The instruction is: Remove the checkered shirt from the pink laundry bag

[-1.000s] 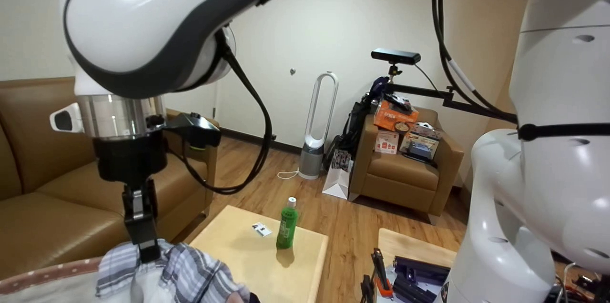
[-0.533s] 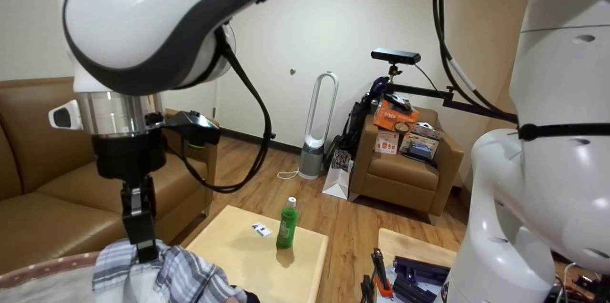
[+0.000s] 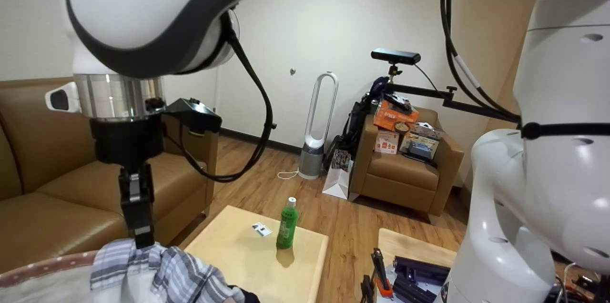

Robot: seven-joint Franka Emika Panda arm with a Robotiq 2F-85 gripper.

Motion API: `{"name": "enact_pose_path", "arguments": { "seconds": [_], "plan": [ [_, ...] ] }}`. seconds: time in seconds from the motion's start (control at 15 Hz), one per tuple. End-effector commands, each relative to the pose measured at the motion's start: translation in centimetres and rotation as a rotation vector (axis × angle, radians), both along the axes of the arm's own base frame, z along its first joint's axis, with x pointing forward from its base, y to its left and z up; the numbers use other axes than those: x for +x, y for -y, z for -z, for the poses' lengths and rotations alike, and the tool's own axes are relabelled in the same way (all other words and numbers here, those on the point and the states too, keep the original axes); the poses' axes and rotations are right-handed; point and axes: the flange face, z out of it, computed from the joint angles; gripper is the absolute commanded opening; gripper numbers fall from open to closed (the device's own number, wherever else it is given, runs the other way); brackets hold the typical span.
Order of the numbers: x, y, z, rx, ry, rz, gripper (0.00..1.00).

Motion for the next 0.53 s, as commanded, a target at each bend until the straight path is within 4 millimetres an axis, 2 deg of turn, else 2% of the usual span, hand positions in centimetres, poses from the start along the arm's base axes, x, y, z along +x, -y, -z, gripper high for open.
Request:
{"name": "enact_pose_path", "arguments": {
  "seconds": [0.0, 0.13, 0.2, 0.27, 0.47],
  "plan": [
    [-0.21, 0.02, -0.44, -0.014, -0.002, -0.008, 0.04],
    [-0.24, -0.01, -0.29, -0.011, -0.004, -0.008, 0.0],
    [-0.25, -0.05, -0.2, -0.007, -0.005, -0.007, 0.29],
    [-0.26, -0.07, -0.16, -0.006, -0.005, -0.009, 0.3],
    [-0.32, -0.16, -0.1, -0.006, -0.003, -0.009, 0.48]
  ]
}}
